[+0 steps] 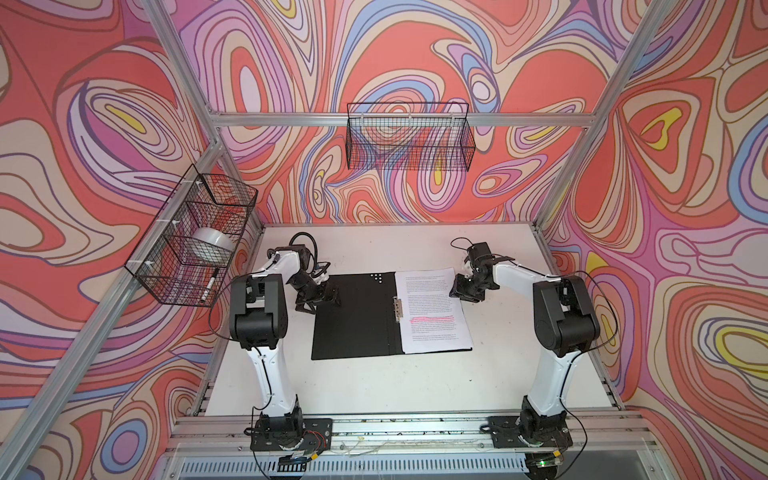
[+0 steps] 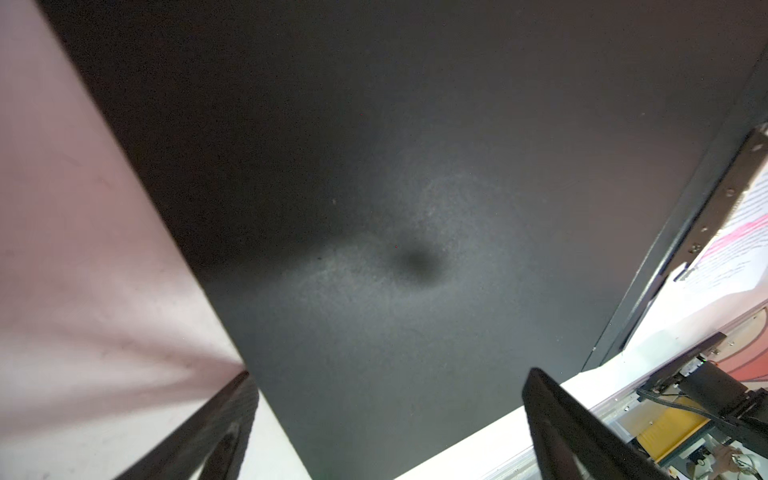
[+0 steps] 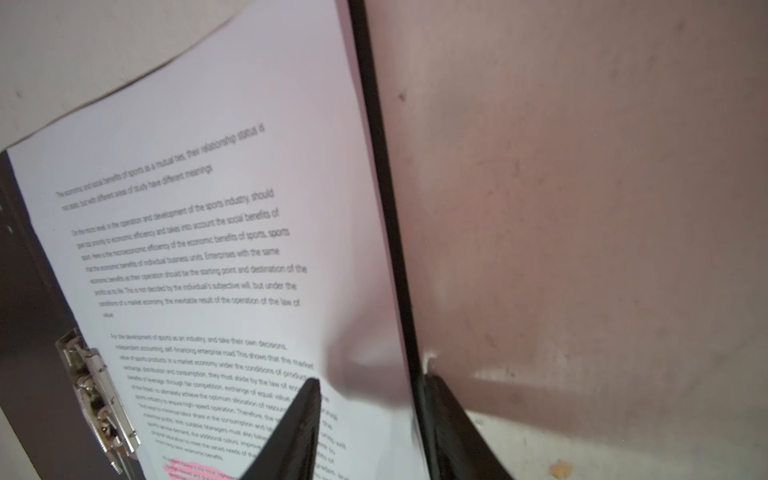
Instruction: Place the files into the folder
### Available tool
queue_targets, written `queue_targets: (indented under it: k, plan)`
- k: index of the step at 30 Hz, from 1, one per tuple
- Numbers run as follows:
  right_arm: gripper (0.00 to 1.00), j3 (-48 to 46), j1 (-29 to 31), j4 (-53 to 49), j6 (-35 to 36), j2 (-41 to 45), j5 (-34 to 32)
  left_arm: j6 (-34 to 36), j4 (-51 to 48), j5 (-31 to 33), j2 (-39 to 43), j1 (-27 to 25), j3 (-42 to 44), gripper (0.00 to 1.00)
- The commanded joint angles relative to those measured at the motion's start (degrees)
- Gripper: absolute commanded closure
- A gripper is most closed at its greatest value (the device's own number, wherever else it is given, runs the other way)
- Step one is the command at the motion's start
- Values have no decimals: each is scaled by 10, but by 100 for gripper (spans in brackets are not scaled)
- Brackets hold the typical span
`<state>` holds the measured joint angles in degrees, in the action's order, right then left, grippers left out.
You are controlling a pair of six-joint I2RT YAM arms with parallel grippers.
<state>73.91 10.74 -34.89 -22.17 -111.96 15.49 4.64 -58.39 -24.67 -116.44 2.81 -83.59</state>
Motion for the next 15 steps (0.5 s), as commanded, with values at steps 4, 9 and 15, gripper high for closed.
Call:
queue_targets:
  k: [4, 9, 15]
  plan:
    - [56, -17, 11, -75, -7, -26, -10, -1, 15, -39, -1, -3, 19, 0]
    - [56, -18, 14, -87, -5, -22, -20, -5, 7, -30, -4, -2, 20, 0]
    - [56, -15, 14, -100, 1, -20, -46, -9, 17, 42, 35, -2, 46, 0]
